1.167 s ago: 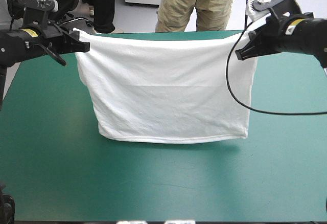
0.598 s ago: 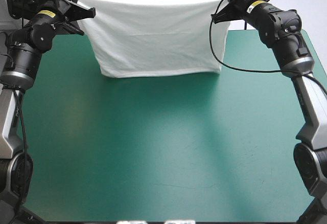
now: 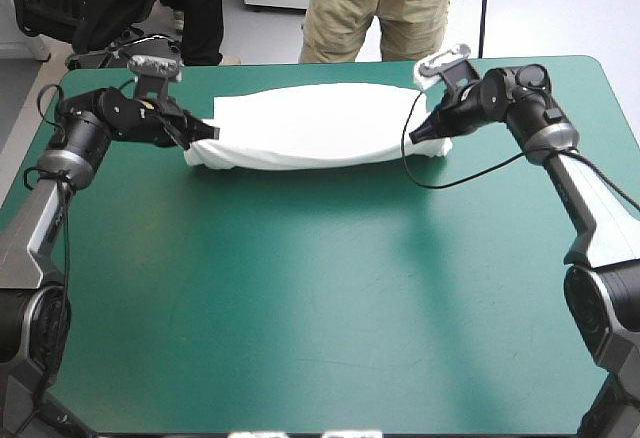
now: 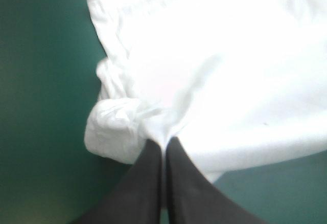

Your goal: Fold the cloth

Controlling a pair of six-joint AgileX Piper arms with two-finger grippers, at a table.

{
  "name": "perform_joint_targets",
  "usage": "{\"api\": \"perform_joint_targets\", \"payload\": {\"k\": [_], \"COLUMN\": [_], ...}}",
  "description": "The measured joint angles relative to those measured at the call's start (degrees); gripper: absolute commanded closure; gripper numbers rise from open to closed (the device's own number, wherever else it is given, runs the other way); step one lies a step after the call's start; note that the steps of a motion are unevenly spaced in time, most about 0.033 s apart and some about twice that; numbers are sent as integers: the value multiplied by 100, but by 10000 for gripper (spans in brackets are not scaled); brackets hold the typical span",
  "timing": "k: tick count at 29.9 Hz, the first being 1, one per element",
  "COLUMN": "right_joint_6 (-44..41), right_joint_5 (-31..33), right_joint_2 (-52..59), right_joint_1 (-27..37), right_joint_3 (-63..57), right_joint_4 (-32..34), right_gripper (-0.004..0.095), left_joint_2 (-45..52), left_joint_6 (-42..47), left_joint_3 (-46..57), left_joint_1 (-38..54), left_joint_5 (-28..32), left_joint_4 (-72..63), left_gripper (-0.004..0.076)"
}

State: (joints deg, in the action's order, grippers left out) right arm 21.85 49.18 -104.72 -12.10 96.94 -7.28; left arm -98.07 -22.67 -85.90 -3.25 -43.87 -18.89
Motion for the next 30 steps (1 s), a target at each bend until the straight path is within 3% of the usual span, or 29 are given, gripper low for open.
{"api": "perform_joint_targets", "payload": {"k": [9,30], "right_joint_6": [199,155], "right_joint_5": [63,573], "right_joint_2": [595,2328], "right_joint_1": [5,5], "right_joint_3": [-1644,-4311], "right_joint_4": [-437,-793], "right_gripper": [926,925], "left_joint_2": [81,1603], "left_joint_6": [-147,2], "left_joint_3": [1232,3406], "left_joint_1": [0,-94], "left_joint_5": [-622,-865], "left_joint_4": [105,277], "left_gripper": [741,741]}}
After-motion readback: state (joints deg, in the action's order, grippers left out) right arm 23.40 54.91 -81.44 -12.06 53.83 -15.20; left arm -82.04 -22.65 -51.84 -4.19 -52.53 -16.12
